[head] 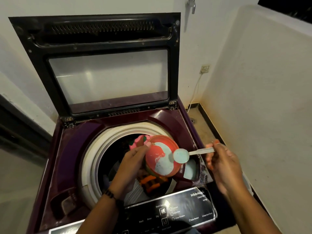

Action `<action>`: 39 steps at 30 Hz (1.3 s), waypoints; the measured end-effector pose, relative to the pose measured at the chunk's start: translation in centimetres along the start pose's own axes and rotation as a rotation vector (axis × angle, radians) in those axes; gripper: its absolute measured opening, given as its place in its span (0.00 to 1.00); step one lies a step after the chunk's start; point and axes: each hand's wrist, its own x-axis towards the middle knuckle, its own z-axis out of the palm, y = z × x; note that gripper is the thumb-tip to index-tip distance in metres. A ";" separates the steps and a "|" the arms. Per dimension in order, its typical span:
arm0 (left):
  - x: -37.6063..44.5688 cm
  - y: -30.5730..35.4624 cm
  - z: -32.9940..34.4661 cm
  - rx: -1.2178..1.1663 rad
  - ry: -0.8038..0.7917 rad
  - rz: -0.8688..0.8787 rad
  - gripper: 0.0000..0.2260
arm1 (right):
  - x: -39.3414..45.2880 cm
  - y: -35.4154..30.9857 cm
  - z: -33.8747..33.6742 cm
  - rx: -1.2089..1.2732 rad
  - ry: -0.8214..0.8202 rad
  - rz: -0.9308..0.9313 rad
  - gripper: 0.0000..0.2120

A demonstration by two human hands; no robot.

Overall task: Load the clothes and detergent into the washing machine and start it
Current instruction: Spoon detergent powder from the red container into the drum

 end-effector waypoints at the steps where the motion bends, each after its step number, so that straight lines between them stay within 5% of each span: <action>1: 0.1 -0.2 0.0 -0.015 0.013 -0.003 0.13 | 0.0 -0.3 -0.7 -0.025 0.032 -0.027 0.17; 18: 0.6 -1.9 0.4 -0.103 0.063 -0.057 0.13 | -0.5 -0.1 -4.6 -0.480 0.033 -0.415 0.15; 39: 0.1 -1.9 0.2 -0.103 0.055 -0.030 0.13 | -1.4 0.0 -3.1 -0.679 0.037 -0.536 0.17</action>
